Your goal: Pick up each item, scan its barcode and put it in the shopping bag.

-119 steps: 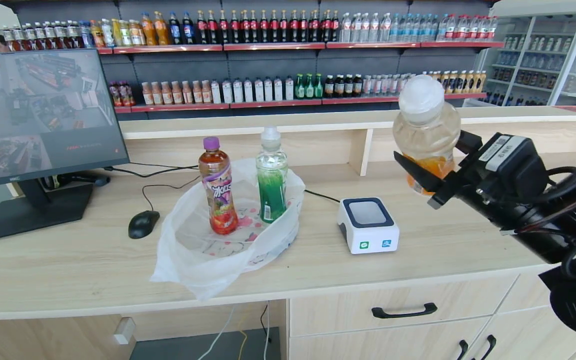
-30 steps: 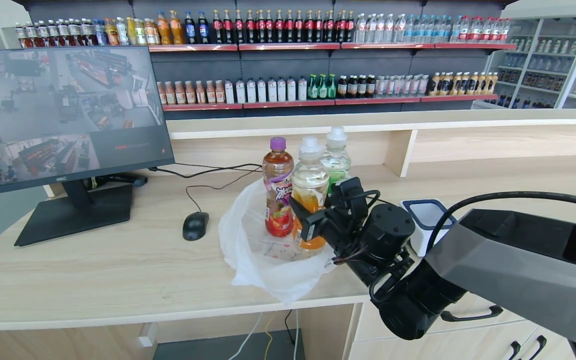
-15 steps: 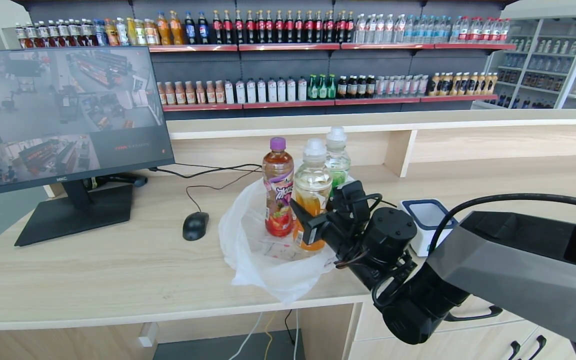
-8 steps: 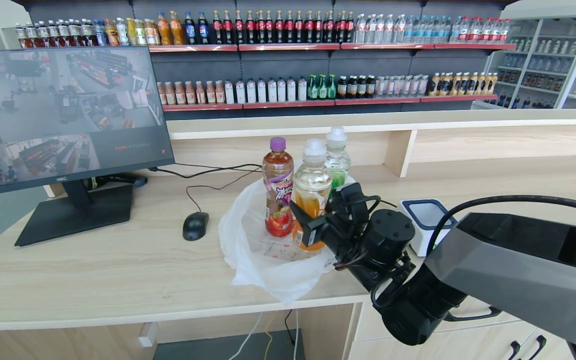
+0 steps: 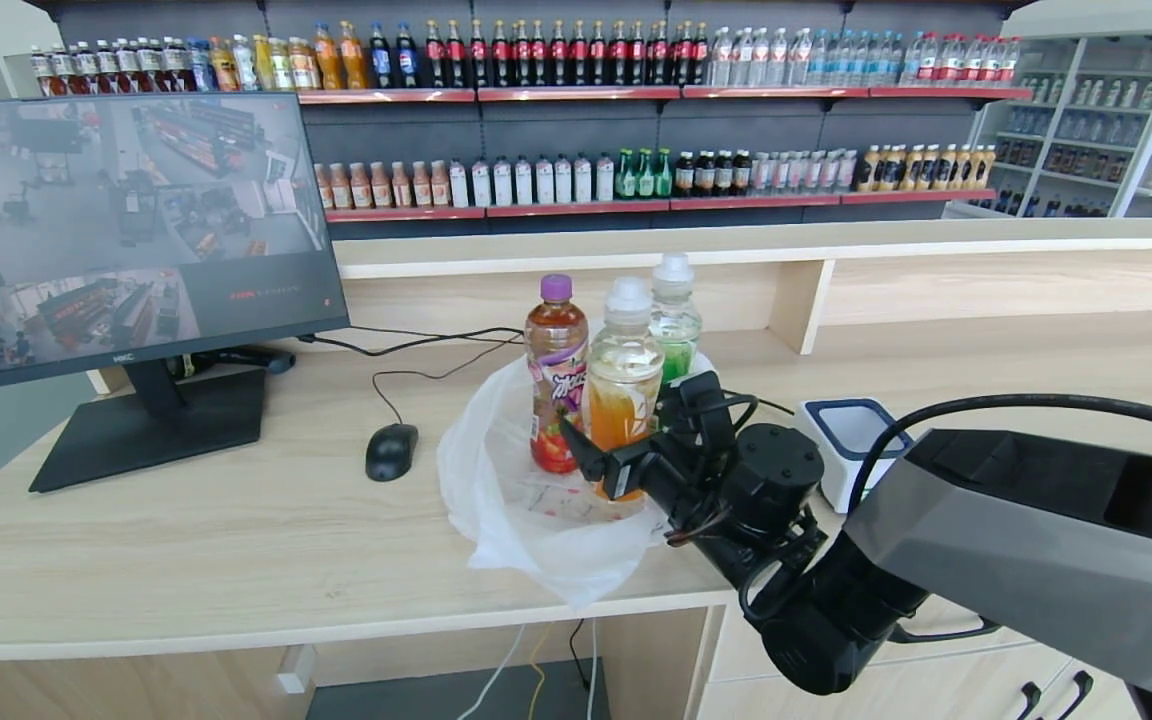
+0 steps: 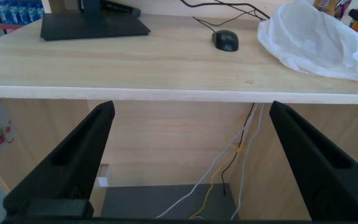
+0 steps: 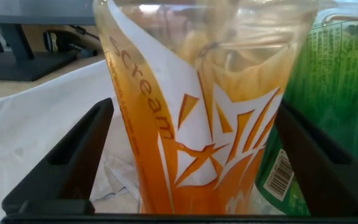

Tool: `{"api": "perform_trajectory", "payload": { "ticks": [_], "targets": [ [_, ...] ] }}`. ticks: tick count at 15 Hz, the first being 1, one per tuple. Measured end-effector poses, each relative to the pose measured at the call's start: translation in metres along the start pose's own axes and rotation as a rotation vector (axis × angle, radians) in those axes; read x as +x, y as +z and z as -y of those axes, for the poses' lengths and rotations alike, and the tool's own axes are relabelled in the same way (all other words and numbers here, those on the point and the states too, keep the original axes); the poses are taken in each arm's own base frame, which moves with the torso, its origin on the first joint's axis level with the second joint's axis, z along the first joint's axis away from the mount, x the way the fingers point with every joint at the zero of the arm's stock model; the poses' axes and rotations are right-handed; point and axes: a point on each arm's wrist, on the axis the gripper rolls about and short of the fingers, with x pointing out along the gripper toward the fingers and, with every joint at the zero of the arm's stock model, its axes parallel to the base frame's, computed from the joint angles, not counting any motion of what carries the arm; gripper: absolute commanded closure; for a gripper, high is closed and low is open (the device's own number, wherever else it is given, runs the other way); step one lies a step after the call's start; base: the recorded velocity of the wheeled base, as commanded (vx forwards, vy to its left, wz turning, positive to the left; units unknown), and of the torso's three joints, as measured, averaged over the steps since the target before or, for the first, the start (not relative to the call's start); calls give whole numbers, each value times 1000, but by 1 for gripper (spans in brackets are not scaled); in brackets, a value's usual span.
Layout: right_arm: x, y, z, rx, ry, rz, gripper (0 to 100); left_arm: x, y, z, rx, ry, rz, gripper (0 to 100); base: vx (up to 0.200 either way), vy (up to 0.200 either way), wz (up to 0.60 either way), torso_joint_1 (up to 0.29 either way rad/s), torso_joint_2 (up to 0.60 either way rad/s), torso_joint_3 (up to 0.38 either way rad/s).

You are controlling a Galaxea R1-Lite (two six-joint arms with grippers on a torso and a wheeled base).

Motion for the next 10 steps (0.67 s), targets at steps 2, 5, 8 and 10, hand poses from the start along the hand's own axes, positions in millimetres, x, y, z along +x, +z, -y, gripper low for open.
{"api": "perform_trajectory", "payload": {
  "ticks": [2,5,8,10],
  "targets": [
    [-5,4,2,1,-3,-6,0,0,0,0,0,0,-1,0,0,0,0,0,0,0],
    [-17,21,6,-1,-14,1,0,0,0,0,0,0,-1,0,0,0,0,0,0,0],
    [-35,47,12,-4,-26,21,0,0,0,0,0,0,-1,0,0,0,0,0,0,0],
    [-53,69,18,-8,-41,43,0,0,0,0,0,0,-1,0,0,0,0,0,0,0]
  ]
}}
